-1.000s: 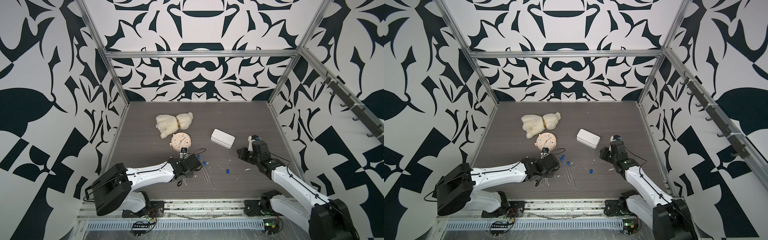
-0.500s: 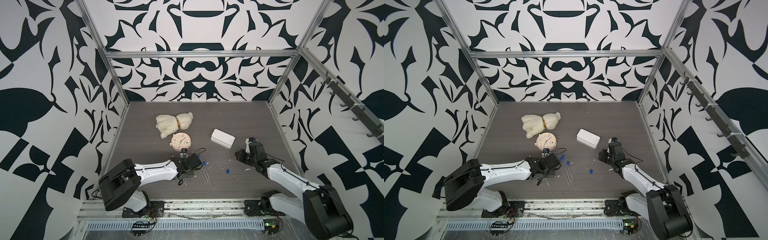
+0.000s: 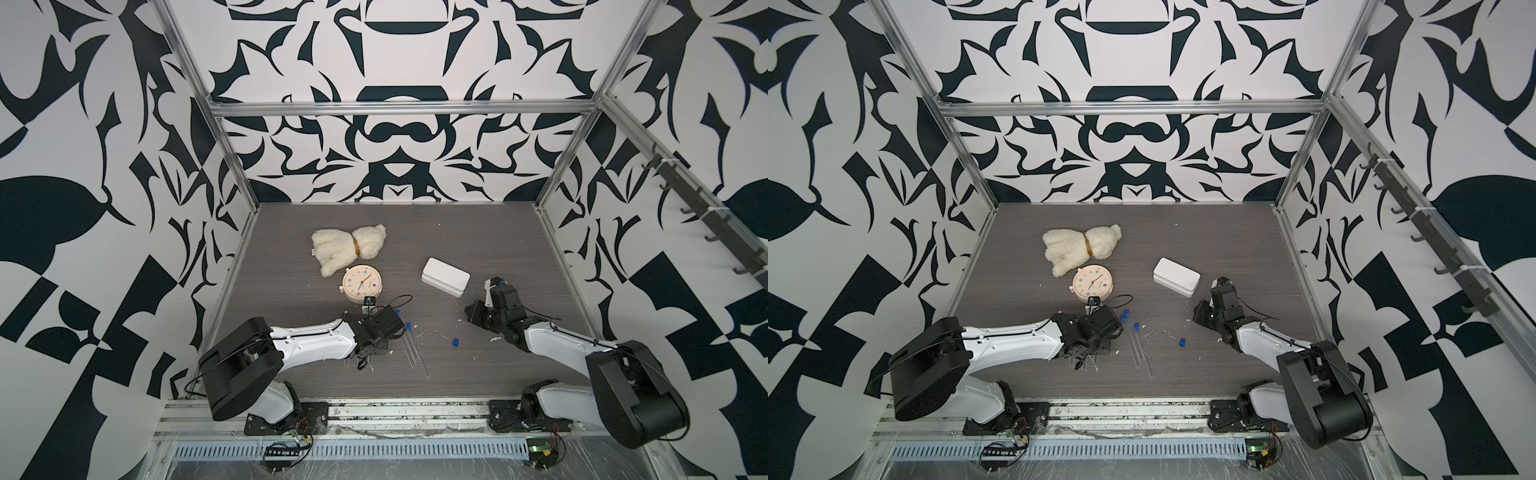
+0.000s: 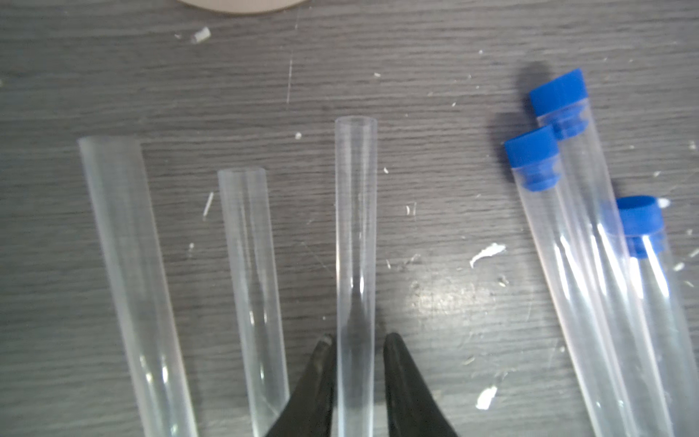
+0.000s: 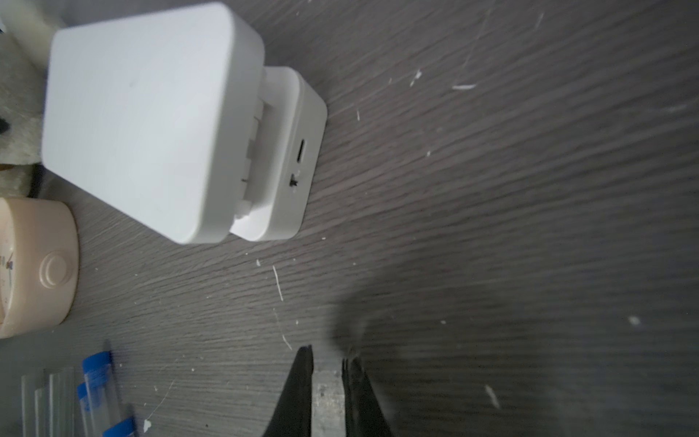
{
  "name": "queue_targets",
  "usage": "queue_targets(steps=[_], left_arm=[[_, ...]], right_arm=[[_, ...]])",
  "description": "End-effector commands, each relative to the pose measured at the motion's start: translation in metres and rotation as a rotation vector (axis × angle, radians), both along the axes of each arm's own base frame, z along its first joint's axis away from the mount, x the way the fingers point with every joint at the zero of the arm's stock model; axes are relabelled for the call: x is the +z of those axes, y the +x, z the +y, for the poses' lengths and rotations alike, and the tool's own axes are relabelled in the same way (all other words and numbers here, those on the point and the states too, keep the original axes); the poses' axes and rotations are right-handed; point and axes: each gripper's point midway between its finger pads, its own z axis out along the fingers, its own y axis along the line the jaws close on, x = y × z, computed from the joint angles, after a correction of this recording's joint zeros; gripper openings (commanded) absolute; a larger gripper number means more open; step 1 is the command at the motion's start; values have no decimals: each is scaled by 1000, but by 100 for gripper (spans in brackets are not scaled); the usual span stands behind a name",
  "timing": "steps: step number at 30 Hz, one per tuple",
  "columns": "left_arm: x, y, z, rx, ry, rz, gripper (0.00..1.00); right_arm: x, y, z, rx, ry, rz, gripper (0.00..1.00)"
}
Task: Remove stoppers from test tubes
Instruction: Place the test tube at the center of the board.
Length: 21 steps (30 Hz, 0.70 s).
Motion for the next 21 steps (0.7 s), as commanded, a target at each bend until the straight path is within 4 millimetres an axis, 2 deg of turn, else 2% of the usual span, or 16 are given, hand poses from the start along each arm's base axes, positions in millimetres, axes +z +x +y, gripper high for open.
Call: queue_targets(steps=[1, 13, 21], left_arm=[[8, 4, -4, -6, -13, -6, 29], [31, 6, -2, 6, -49, -46, 33], [35, 5, -5, 9, -59, -50, 34]], right_arm=[[3, 7, 1, -11, -1, -38, 11], [8, 6, -3, -17, -22, -54, 27], [15, 7, -4, -9, -35, -67, 28]])
